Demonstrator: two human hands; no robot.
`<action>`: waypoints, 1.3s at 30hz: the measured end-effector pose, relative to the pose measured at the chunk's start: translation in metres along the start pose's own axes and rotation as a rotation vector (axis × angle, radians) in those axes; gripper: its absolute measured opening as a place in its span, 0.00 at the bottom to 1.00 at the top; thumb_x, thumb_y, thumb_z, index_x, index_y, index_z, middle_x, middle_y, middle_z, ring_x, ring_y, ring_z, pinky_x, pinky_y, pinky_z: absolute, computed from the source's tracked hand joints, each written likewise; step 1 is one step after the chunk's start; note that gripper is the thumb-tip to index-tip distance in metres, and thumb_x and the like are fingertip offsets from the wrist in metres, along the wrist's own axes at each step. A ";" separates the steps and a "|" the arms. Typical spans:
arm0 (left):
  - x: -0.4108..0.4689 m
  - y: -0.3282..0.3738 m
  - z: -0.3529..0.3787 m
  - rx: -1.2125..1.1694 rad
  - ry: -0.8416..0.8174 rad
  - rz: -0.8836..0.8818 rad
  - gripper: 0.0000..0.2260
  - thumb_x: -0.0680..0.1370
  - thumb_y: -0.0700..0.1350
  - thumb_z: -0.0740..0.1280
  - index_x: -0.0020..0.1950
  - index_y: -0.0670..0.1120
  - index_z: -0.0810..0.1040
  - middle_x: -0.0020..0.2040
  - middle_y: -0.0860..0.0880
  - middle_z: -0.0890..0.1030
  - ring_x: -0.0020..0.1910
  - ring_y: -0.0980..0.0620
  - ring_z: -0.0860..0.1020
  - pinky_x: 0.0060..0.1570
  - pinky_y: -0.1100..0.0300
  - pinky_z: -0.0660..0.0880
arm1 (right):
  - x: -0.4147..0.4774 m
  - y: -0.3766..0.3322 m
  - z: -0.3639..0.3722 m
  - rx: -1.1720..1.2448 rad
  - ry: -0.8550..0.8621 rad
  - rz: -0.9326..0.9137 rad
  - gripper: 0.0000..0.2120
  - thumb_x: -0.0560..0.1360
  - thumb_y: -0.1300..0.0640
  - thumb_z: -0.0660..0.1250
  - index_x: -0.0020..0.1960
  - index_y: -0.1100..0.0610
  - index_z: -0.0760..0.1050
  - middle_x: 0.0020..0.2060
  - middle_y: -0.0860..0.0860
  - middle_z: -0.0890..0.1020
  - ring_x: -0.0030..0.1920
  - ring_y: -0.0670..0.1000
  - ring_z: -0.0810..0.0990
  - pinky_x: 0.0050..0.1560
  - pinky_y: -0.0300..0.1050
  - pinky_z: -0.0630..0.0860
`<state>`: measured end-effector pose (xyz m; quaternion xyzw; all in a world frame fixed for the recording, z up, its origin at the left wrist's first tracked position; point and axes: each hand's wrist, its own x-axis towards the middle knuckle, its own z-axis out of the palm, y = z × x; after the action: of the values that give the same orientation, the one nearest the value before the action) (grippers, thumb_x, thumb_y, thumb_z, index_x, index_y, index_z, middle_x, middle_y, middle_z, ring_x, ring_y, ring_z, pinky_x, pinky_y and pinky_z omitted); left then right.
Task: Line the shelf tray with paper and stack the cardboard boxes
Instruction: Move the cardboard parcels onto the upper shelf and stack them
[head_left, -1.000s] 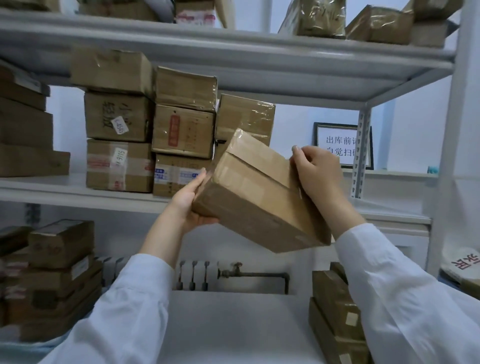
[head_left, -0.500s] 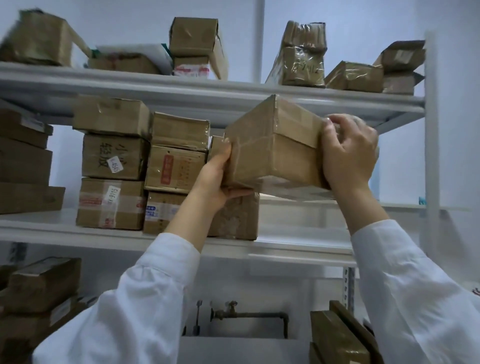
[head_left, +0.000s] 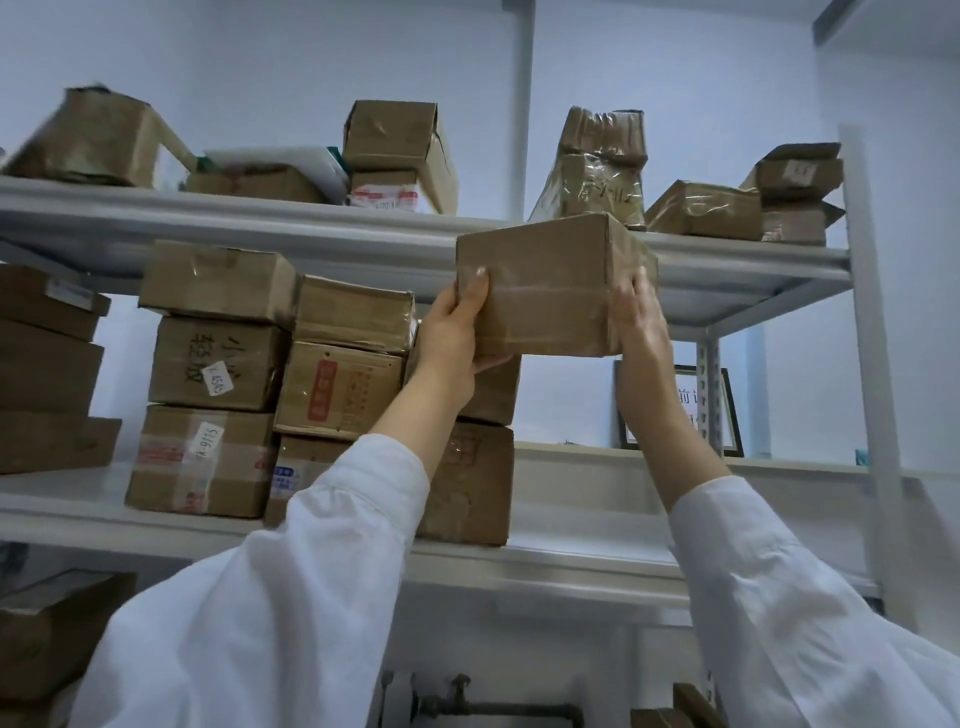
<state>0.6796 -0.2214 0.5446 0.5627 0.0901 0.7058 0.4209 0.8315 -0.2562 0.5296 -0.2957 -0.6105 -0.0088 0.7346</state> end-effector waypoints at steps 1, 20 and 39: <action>0.004 0.002 0.001 0.017 0.015 0.007 0.18 0.77 0.55 0.63 0.65 0.50 0.72 0.54 0.51 0.79 0.54 0.46 0.78 0.47 0.45 0.80 | 0.002 0.002 0.002 0.019 -0.009 -0.024 0.48 0.64 0.25 0.53 0.77 0.49 0.51 0.77 0.48 0.55 0.77 0.48 0.51 0.76 0.58 0.51; 0.082 0.015 -0.002 0.519 0.139 0.278 0.22 0.79 0.60 0.57 0.64 0.47 0.73 0.56 0.50 0.78 0.57 0.46 0.77 0.58 0.46 0.76 | 0.071 0.049 0.051 0.274 0.040 0.076 0.30 0.65 0.32 0.64 0.61 0.46 0.69 0.60 0.57 0.72 0.55 0.53 0.75 0.58 0.52 0.74; 0.088 -0.012 -0.055 0.920 0.348 0.243 0.18 0.81 0.44 0.58 0.72 0.44 0.66 0.70 0.46 0.70 0.69 0.48 0.68 0.60 0.61 0.64 | 0.065 0.094 0.099 0.284 -0.250 0.278 0.17 0.82 0.51 0.53 0.70 0.44 0.68 0.57 0.45 0.79 0.55 0.45 0.78 0.49 0.39 0.75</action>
<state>0.6368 -0.1342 0.5815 0.5702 0.3943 0.7203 0.0228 0.7950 -0.1121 0.5561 -0.2694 -0.6454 0.2150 0.6817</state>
